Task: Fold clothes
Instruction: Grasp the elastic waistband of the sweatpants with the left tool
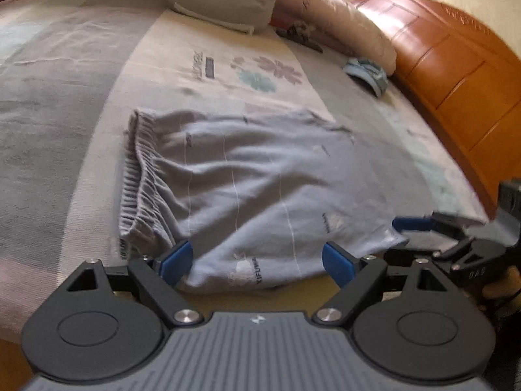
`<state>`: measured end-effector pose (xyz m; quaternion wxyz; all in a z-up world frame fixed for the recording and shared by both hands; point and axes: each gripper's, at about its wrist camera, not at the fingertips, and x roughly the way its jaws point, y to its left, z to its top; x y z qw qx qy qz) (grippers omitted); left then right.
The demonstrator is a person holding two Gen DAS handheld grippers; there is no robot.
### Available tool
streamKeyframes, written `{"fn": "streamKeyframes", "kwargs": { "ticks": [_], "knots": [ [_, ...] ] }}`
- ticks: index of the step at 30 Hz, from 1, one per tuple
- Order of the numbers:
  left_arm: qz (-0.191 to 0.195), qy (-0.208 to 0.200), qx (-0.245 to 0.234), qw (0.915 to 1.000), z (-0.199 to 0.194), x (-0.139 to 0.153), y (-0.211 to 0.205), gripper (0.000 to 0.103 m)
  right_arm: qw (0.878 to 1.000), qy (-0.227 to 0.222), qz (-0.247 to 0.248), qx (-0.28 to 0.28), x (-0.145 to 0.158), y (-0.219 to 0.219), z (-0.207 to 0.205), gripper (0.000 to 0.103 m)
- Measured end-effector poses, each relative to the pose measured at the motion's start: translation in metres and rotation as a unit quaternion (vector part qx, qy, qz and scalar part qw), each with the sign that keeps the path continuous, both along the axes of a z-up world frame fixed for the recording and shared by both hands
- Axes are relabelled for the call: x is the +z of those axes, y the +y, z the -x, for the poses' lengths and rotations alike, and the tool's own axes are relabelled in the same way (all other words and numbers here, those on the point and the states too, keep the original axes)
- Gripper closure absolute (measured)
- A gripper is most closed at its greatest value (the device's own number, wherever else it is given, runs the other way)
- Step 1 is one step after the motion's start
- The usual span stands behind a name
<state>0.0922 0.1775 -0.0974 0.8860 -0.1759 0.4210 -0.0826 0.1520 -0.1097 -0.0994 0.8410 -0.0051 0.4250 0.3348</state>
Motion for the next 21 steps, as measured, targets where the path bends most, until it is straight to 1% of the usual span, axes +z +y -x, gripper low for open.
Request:
{"fn": "streamKeyframes", "kwargs": {
  "ticks": [3, 6, 9, 11, 13, 15, 16, 18, 21],
  "knots": [
    [0.017, -0.032, 0.001, 0.9993, 0.007, 0.019, 0.011, 0.015, 0.999, 0.008, -0.03, -0.011, 0.007, -0.011, 0.0, 0.0],
    [0.026, -0.052, 0.029, 0.9979, 0.007, 0.029, 0.031, 0.014, 0.997, 0.018, -0.065, -0.026, 0.012, -0.022, -0.005, 0.0],
    [0.053, -0.037, 0.075, 0.9951, -0.004, 0.025, 0.058, 0.014, 0.995, 0.028, -0.087, -0.038, 0.013, -0.028, -0.009, 0.0],
    [0.095, -0.01, 0.092, 0.9912, -0.014, 0.012, 0.078, 0.014, 0.994, 0.031, -0.094, -0.041, 0.014, -0.03, -0.009, 0.0],
    [0.127, 0.01, 0.098, 0.9869, -0.021, -0.002, 0.089, 0.014, 0.994, 0.032, -0.098, -0.043, 0.014, -0.032, -0.01, 0.0],
    [0.163, 0.038, 0.109, 0.9799, -0.028, -0.017, 0.097, 0.014, 0.994, 0.033, -0.099, -0.045, 0.015, -0.033, -0.012, 0.0],
    [0.175, 0.05, 0.112, 0.9769, -0.031, -0.024, 0.099, 0.014, 0.994, 0.033, -0.099, -0.046, 0.015, -0.033, -0.013, 0.0],
    [0.183, 0.057, 0.111, 0.9751, -0.035, -0.033, 0.1, 0.014, 0.994, 0.03, -0.096, -0.048, 0.016, -0.034, -0.015, 0.0],
    [0.209, 0.054, 0.104, 0.9708, -0.043, -0.038, 0.103, 0.013, 0.994, 0.028, -0.094, -0.053, 0.016, -0.037, -0.018, 0.0]
  ]
}}
